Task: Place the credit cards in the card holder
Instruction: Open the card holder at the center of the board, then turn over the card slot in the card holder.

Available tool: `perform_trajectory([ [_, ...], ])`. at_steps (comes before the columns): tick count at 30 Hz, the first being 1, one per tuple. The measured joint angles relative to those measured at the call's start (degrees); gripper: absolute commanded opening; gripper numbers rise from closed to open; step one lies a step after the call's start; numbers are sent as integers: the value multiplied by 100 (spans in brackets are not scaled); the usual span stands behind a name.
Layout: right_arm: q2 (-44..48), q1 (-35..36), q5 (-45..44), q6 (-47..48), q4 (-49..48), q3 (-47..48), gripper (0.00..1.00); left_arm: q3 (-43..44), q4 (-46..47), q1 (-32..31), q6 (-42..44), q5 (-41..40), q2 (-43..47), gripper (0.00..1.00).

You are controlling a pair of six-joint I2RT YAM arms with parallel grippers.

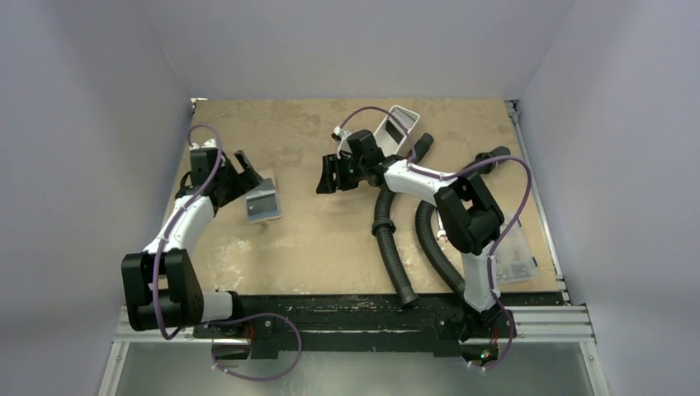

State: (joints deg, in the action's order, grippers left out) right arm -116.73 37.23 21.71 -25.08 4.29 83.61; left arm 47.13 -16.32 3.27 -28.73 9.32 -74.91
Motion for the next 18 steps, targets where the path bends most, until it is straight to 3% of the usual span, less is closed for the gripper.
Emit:
perform_trajectory([
  [4, 46, 26, 70, 33, -44, -256, 63, 122, 352, 509, -238, -179, -632, 92],
  [8, 214, 26, 96, 57, -52, -393, 63, 297, 551, 494, -431, -278, -1462, 92],
  [11, 415, 26, 149, 66, -111, -472, 64, 435, 557, 490, -452, -361, -1834, 86],
  [14, 612, 26, 179, 68, -186, -568, 64, 614, 728, 490, -319, -20, -2168, 76],
  [18, 678, 26, 181, 83, -249, -588, 64, 811, 1086, 378, -81, 859, -2529, 72],
])
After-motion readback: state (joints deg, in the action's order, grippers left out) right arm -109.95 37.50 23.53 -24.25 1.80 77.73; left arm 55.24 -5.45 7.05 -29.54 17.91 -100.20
